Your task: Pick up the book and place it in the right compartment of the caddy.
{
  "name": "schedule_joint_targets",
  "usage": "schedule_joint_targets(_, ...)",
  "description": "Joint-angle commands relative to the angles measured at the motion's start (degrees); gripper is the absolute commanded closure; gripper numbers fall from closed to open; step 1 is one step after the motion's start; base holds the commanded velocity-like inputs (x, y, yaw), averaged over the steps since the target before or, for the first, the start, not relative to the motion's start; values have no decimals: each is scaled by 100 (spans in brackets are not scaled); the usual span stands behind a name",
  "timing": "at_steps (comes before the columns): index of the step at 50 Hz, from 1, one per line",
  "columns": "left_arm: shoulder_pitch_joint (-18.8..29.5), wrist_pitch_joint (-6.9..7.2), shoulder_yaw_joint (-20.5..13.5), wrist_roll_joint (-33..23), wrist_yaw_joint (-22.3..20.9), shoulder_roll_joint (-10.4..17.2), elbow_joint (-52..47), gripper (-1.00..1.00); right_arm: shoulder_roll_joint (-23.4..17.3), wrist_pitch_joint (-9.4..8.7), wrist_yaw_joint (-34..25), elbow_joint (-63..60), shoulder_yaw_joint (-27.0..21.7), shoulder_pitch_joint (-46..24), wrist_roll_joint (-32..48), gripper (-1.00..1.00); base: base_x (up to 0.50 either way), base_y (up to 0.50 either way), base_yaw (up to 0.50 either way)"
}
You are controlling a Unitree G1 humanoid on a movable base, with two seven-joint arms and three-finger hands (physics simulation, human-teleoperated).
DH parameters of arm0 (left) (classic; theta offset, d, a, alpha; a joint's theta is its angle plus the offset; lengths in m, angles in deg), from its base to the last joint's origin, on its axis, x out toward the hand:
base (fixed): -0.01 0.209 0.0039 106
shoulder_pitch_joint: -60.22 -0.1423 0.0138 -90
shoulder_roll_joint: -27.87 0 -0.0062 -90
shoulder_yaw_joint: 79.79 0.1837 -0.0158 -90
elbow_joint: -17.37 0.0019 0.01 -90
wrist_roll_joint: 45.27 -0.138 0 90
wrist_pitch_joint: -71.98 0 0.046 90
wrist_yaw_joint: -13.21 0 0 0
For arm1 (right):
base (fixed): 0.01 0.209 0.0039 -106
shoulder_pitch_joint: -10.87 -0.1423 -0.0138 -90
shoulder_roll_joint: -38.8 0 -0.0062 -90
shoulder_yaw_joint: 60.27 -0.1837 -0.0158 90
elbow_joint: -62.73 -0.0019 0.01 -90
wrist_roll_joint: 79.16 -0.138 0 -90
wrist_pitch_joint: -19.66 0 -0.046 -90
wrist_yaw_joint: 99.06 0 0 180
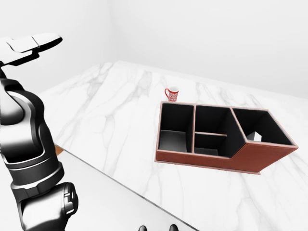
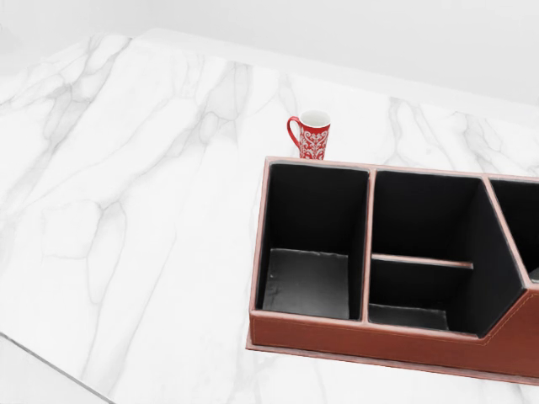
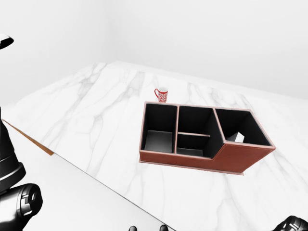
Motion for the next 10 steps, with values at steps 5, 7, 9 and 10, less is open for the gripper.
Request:
schedule_joint_targets(5,-74,-417,-199,490,494,232,-364,-100,-902,-37,609,-716,-381,-171,-612,-100,0,0,0)
schedule_joint_targets(7,-93,-423,-188,483,518,226,-355,-100,-951,-37,655,-710,-381,-169,-680,-100,0,0,0)
schedule_joint_targets(9,-105,-423,-190,498,522,232,-379,-100,-979,-37,675,-762,-402,-148,-708,-100,0,0,0)
schedule_joint_targets(10,-101,-423,-199,516,525,239,-387,-100,-1004,-37,691,-750,-400,-163,-741,-100,0,0,0)
